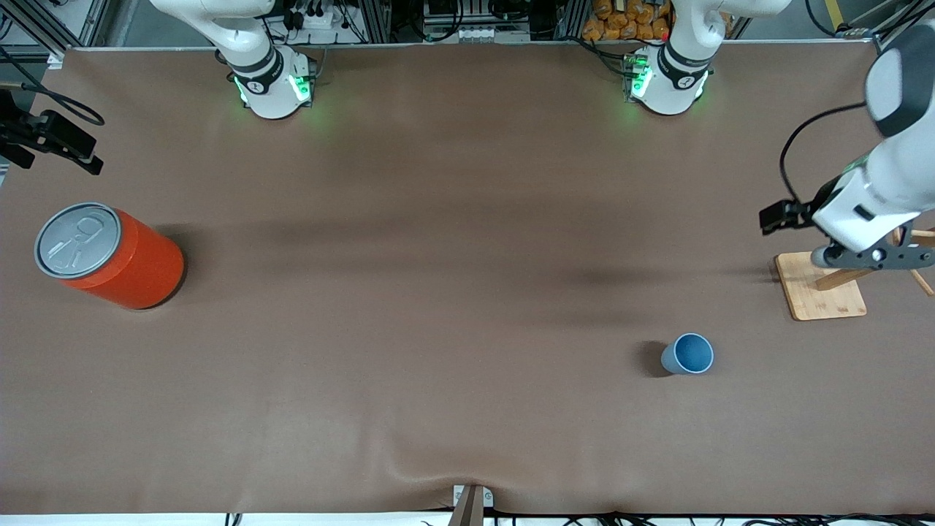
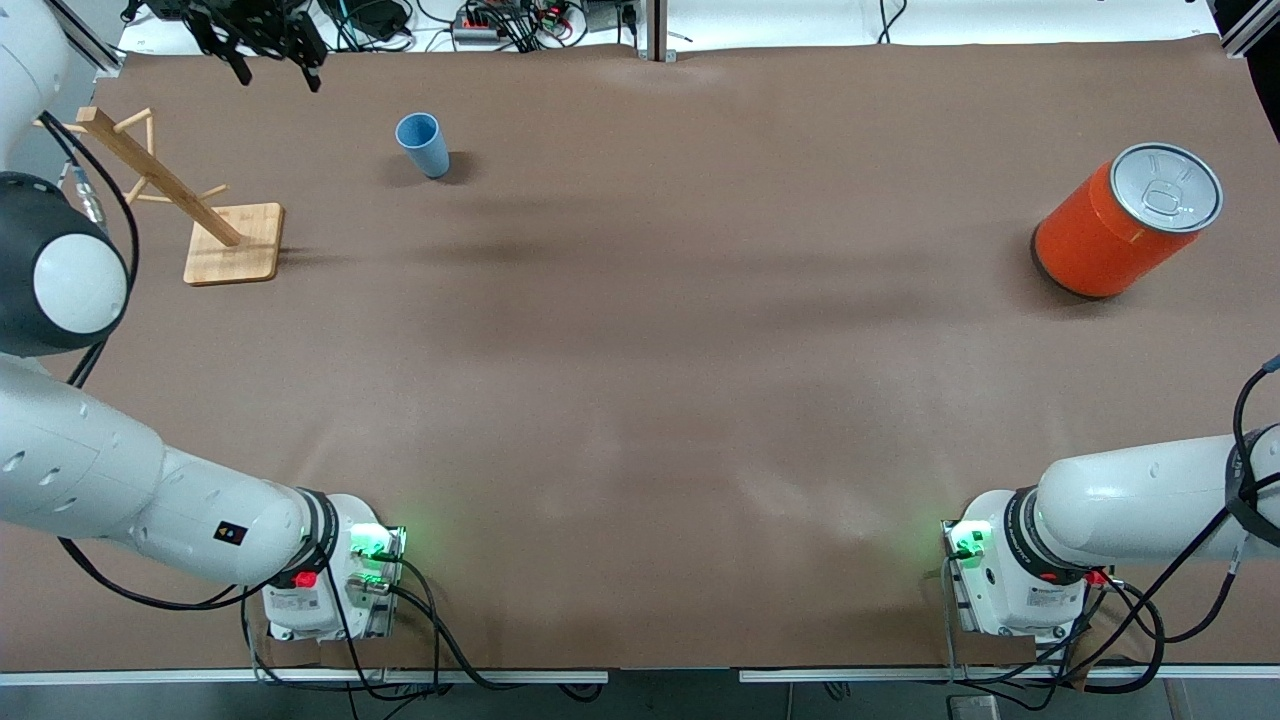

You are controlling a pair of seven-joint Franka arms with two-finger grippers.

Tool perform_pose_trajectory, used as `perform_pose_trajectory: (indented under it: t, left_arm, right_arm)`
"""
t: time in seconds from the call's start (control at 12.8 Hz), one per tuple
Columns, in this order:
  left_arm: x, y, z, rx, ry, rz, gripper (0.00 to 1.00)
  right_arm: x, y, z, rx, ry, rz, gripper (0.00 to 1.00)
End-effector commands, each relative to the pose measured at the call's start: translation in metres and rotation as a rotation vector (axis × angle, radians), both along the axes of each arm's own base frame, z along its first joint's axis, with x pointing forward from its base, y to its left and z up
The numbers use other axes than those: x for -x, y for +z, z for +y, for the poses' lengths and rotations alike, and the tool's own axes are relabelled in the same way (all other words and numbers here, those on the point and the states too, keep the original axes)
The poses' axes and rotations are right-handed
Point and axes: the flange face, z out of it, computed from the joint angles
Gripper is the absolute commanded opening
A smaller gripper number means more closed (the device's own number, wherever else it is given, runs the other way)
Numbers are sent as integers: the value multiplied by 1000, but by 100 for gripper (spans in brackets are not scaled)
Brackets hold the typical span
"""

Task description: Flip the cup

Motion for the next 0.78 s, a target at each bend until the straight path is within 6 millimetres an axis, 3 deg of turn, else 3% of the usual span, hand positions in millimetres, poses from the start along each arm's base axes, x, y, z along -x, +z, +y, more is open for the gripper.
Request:
perform_pose_trajectory:
  t: [0.0, 0.16, 0.23, 0.39, 0.7]
  left_arm:
    - [2, 29, 1, 18, -26, 11, 100]
    - [1, 47, -7, 37, -39, -25, 100]
    - [7, 60, -23, 44, -62, -38, 100]
    - [34, 99, -29, 52, -14, -85, 100]
    - [42, 107, -35, 51, 6, -82, 100]
  right_arm:
    - [-2, 4, 3, 7, 15, 5, 100]
    - [-2, 4, 4, 7, 16, 5, 100]
    - [-2, 4, 4, 7, 16, 5, 100]
    - [-2, 4, 5, 7, 19, 5, 100]
    - [-3, 3, 5, 7, 19, 7, 100]
